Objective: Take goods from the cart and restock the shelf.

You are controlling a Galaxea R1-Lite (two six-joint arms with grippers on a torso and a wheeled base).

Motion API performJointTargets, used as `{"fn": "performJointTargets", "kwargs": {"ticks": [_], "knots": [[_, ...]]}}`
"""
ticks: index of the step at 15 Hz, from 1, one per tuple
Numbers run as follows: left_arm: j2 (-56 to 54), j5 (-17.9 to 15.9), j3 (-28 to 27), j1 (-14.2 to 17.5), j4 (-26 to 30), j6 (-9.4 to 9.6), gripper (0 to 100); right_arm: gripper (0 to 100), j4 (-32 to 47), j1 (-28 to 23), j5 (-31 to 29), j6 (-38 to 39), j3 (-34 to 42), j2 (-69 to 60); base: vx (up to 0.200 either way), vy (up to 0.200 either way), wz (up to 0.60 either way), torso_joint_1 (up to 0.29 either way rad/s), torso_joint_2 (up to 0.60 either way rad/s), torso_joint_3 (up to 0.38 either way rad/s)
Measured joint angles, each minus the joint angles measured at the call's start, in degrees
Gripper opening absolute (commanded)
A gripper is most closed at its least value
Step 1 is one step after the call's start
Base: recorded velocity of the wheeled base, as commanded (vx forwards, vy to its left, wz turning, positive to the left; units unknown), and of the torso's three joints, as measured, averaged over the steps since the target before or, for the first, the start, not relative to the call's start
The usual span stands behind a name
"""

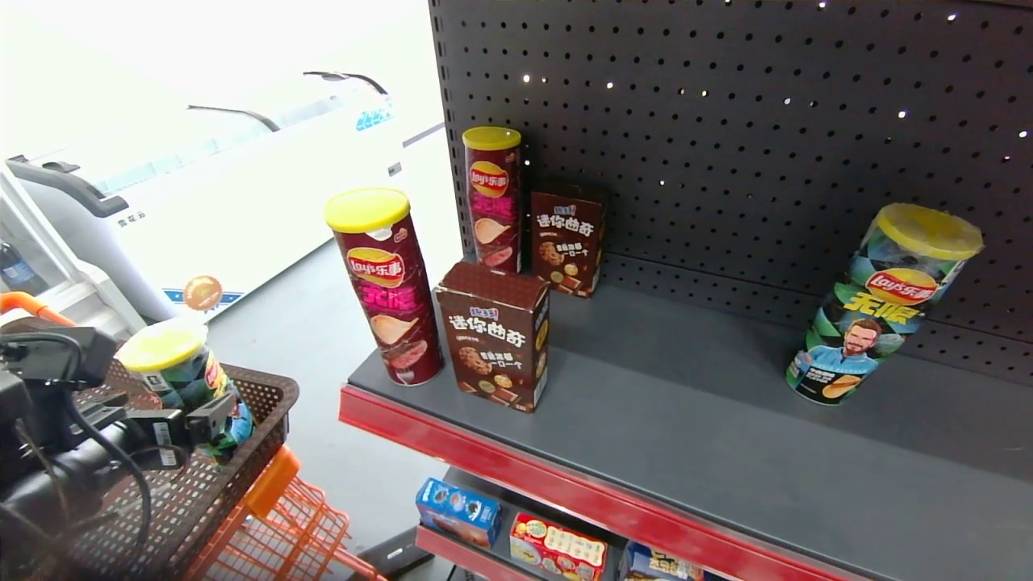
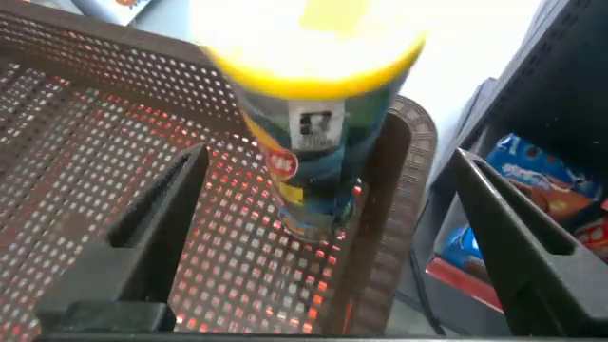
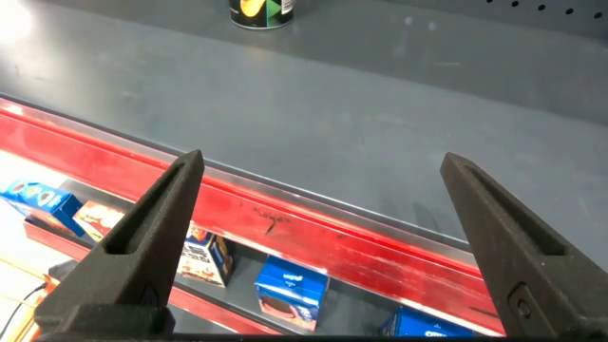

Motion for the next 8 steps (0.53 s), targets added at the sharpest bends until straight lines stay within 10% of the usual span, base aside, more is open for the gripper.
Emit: {"fn": "performJointTargets", "kwargs": {"ticks": [8], "knots": [[22.63,0.15,-13.56,0.09,-13.1,2.85,100,100,0.0,0.0,0.0,0.0,0.0,0.0,0.0,0.0,0.0,0.0,0.0,0.0]]}}
